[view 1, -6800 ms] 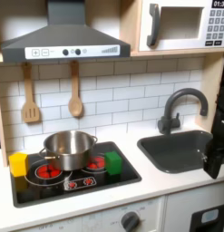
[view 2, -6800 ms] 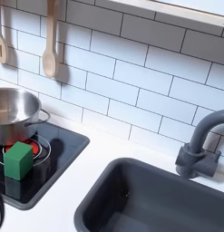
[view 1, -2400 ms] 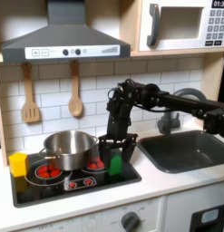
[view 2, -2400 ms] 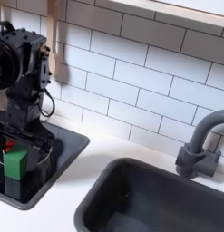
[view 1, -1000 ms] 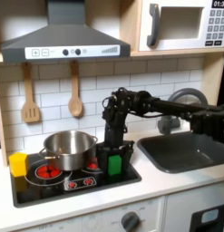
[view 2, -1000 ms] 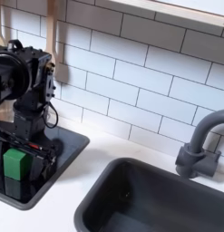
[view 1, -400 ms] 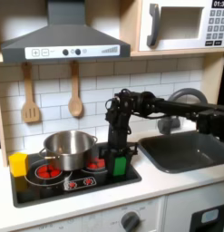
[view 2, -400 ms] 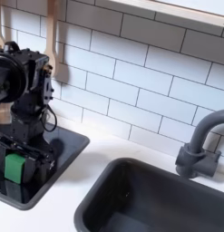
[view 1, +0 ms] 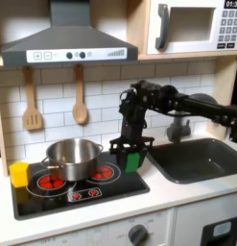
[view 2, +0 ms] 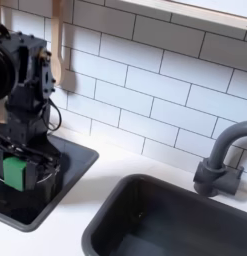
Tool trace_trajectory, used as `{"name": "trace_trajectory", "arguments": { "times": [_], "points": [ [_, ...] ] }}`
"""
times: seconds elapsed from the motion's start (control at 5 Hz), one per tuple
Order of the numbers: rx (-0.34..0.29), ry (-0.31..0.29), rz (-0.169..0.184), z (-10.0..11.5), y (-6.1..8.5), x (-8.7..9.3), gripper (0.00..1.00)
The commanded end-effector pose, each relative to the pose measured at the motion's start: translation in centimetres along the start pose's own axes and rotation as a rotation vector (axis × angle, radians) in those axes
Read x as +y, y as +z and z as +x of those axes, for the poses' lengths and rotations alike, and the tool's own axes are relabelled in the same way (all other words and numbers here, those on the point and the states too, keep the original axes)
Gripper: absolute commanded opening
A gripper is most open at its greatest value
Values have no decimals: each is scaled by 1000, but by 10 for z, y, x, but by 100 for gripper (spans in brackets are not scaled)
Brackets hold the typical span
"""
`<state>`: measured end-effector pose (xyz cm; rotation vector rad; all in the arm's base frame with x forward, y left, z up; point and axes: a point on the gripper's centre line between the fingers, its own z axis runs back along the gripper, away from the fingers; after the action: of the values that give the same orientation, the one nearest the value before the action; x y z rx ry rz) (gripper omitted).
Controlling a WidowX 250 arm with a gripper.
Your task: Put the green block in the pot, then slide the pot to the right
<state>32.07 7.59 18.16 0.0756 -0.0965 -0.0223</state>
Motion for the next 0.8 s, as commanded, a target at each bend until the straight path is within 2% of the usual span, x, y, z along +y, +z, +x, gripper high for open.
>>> {"name": "trace_trajectory", "arguments": {
  "times": [0.0,0.6],
  "points": [
    [-99,8,3,0,35,8,0],
    [-237,99,49,19,58,50,0]
  ]
}}
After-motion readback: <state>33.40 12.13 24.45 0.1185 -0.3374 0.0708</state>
